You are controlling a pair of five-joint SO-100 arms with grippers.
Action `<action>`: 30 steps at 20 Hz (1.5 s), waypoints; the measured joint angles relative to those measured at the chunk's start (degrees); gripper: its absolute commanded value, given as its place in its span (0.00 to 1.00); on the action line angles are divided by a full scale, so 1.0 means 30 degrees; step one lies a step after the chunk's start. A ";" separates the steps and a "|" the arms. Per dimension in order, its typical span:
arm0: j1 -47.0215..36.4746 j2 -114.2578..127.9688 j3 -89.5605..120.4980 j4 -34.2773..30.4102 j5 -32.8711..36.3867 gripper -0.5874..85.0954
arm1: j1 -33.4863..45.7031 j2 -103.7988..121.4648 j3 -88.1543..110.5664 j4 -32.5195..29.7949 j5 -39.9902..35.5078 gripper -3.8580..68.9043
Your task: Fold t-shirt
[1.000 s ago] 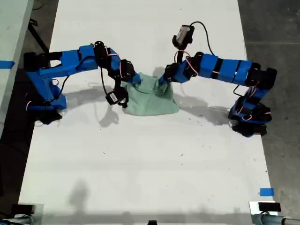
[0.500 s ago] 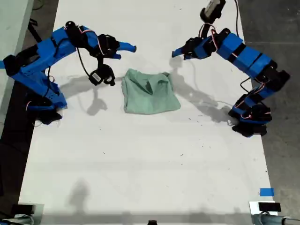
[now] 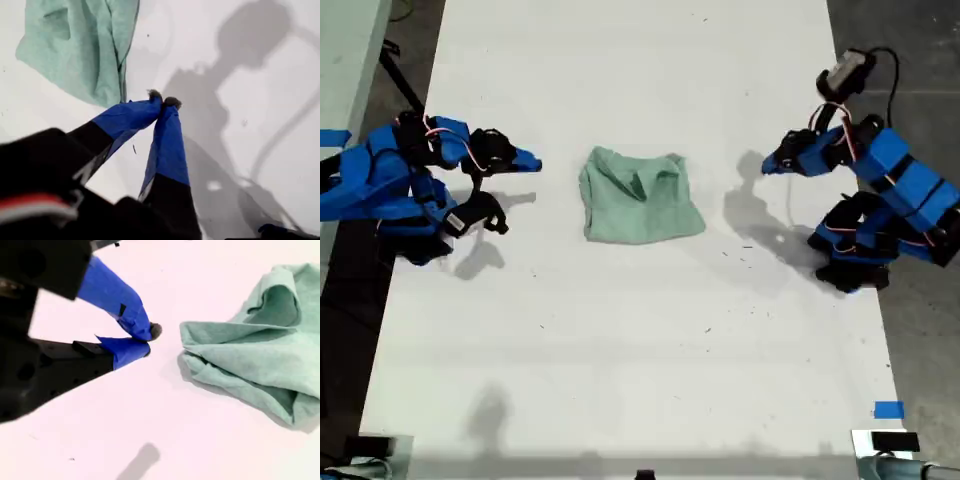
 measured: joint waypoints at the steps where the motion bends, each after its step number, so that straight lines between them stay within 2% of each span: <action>1: 0.0615 0.1729 0.1436 0.0029 -0.0732 0.01 | -0.1113 0.2461 0.1553 0.0088 0.1201 0.04; 2: 0.1143 0.3428 0.2842 0.0088 -0.1201 0.01 | -0.2549 0.4600 0.2783 0.0264 0.2520 0.04; 4: 0.1758 0.6416 0.5303 0.0732 -0.1992 0.01 | -0.4395 0.5801 0.4131 0.0117 0.3633 0.04; 6: 0.1904 0.9404 0.7354 0.1992 -0.2285 0.01 | -0.5449 0.3896 0.3691 -0.1670 0.3662 0.04; 10: 0.2402 1.1162 0.8379 0.3867 -0.2402 0.01 | -0.7969 -0.5801 -0.2256 -0.5830 0.2432 0.04; 16: 0.2725 1.1309 0.8379 0.4775 -0.2402 0.01 | -1.1426 -1.8750 -1.1572 -0.8438 0.1904 0.04; 24: 0.2520 1.1309 0.8379 0.5508 -0.2402 0.01 | -1.2187 -2.6865 -1.6670 -0.9521 0.1260 0.04; 30: 0.2344 1.1309 0.8379 0.5654 -0.2402 0.01 | -1.0664 -2.9414 -1.9043 -0.9521 -0.0146 0.04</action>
